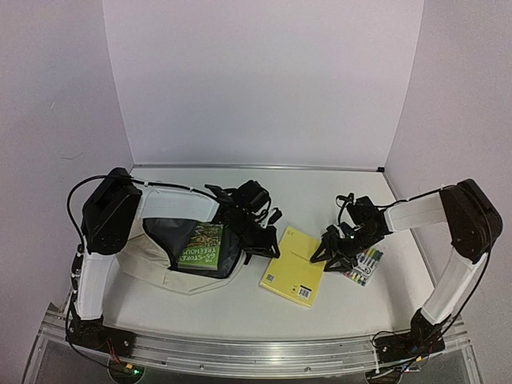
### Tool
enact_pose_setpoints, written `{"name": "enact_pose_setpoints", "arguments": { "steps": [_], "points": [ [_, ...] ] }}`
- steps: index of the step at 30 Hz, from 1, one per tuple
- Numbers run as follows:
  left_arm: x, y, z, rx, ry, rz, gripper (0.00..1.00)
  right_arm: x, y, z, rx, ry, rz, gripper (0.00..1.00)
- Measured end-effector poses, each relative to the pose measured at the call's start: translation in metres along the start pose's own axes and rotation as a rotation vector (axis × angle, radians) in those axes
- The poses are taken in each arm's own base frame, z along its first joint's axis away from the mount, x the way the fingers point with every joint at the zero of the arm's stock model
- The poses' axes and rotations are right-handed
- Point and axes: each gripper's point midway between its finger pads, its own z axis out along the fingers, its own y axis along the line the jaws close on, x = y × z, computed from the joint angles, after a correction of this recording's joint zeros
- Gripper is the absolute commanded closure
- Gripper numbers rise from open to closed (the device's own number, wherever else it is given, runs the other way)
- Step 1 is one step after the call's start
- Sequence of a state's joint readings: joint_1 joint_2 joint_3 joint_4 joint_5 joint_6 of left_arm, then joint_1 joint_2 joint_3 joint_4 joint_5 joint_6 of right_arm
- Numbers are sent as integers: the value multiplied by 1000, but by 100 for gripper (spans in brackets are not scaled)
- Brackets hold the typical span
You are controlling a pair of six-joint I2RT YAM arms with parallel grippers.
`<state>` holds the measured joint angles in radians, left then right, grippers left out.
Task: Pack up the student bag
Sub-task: Pick up the book from the center of the board.
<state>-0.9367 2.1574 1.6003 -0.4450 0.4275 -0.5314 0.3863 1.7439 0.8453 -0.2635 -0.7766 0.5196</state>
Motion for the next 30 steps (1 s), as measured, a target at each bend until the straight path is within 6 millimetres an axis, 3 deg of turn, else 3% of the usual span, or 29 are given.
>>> {"name": "enact_pose_setpoints", "arguments": {
  "steps": [4,9,14,17,20,24,30],
  "points": [
    [-17,-16,-28,0,-86,26,83,-9,11,6,23,-32,-34,40],
    [-35,-17,-64,-42,-190,9,83,-28,49,27,-4,-51,-101,40],
    [-30,20,-95,-139,-249,-93,78,-63,118,58,-105,-106,-228,40],
    [-16,43,-103,-186,-246,-159,71,-77,142,74,-155,-131,-266,39],
    [1,67,-105,-224,-235,-226,66,-87,144,94,-175,-131,-263,39],
    [20,94,-116,-269,-233,-303,62,-94,153,98,-219,-139,-265,33],
    [21,105,-124,-256,-263,-347,58,-88,155,91,-230,-133,-267,29]
  ]
}}
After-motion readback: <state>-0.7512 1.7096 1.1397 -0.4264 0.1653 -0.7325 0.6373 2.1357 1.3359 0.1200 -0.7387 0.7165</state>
